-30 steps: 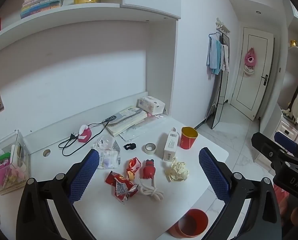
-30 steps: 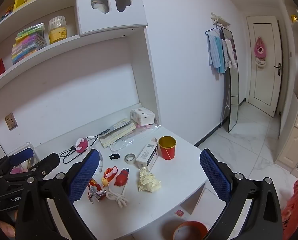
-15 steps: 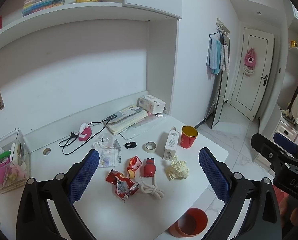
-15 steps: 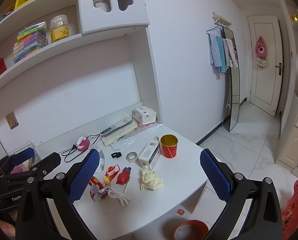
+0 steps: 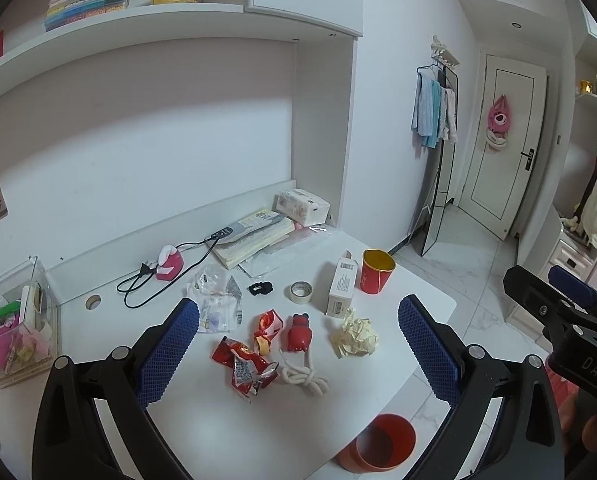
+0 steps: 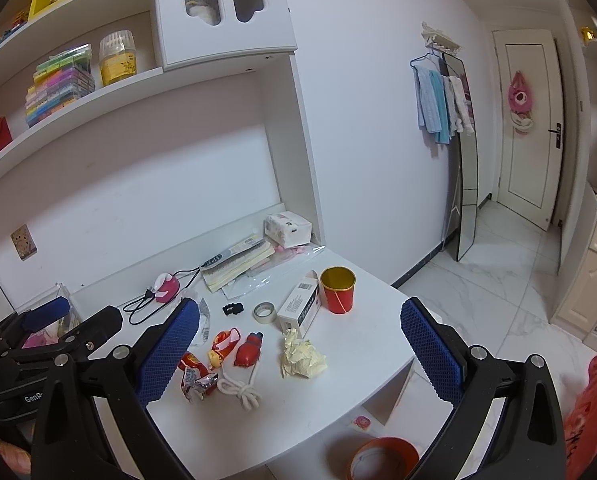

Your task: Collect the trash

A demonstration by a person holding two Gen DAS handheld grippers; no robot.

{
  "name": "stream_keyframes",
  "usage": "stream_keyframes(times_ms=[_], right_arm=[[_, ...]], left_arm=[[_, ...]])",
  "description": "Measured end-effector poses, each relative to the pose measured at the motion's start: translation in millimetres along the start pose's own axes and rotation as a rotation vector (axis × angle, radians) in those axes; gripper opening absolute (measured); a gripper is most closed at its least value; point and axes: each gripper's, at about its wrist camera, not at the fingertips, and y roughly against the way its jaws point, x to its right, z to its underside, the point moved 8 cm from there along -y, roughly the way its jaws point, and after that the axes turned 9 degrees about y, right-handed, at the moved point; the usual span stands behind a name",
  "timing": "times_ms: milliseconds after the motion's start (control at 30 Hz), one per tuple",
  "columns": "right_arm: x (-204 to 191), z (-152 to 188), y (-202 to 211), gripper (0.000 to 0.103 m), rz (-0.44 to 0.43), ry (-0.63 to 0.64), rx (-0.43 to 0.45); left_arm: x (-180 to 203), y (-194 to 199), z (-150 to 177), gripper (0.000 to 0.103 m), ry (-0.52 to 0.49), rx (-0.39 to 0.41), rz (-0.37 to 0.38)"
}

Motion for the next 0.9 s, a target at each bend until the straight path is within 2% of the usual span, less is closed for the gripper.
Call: stream_keyframes(times_ms=[900], right_arm=[[-4.6, 3.3, 4.0, 0.098, -0.001, 0.002, -0.001]], left_arm=[[-0.4, -1.5, -2.8, 0.098, 0.001, -0.002, 0.0]])
